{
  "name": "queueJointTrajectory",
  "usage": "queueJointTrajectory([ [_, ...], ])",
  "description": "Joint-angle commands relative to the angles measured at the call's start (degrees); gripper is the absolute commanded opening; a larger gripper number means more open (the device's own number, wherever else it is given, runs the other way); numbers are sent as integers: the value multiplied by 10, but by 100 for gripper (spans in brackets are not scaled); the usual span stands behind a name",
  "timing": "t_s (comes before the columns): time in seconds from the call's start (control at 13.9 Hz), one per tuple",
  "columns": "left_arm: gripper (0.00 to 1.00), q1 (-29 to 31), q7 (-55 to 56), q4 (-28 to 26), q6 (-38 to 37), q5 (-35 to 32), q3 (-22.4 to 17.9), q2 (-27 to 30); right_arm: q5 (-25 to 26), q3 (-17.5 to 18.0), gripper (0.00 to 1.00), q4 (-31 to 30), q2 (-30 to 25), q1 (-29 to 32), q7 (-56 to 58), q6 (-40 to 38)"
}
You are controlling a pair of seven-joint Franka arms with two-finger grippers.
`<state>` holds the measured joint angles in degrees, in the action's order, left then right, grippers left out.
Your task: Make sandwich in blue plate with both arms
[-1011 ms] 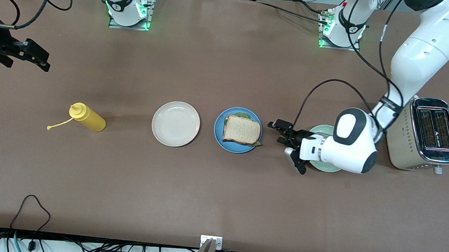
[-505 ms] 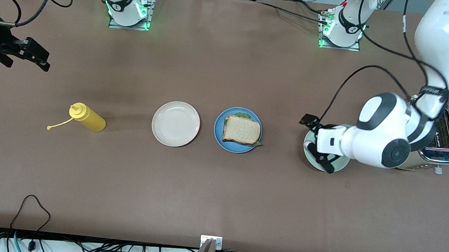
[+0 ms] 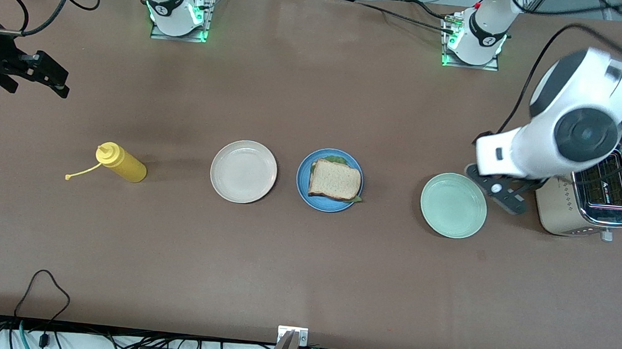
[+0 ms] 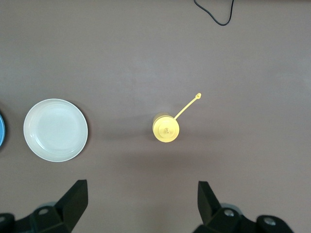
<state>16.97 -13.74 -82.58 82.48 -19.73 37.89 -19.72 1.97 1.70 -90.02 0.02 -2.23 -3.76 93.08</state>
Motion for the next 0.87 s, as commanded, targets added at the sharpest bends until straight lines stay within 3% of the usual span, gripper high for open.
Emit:
queueJointTrajectory([
  [0.0, 100, -88, -1, -18, 2, 38, -150, 77, -3, 0, 100, 4, -6, 6, 11, -2],
  [0.14, 100, -156, 1, -32, 7, 136, -288, 114, -5, 1, 100, 13, -2, 5, 10, -8],
  [0.29, 100, -205, 47, -74, 42, 190, -373, 154, -5, 0, 100, 13, 2, 6, 9, -8],
  [0.51, 100, -218, 120, -144, 144, 187, -412, 213, -4, 1, 100, 13, 4, 2, 9, -7],
  [0.79, 100, -217, 124, -142, 89, 192, -413, 216, -5, 1, 100, 14, 10, 2, 8, -6],
])
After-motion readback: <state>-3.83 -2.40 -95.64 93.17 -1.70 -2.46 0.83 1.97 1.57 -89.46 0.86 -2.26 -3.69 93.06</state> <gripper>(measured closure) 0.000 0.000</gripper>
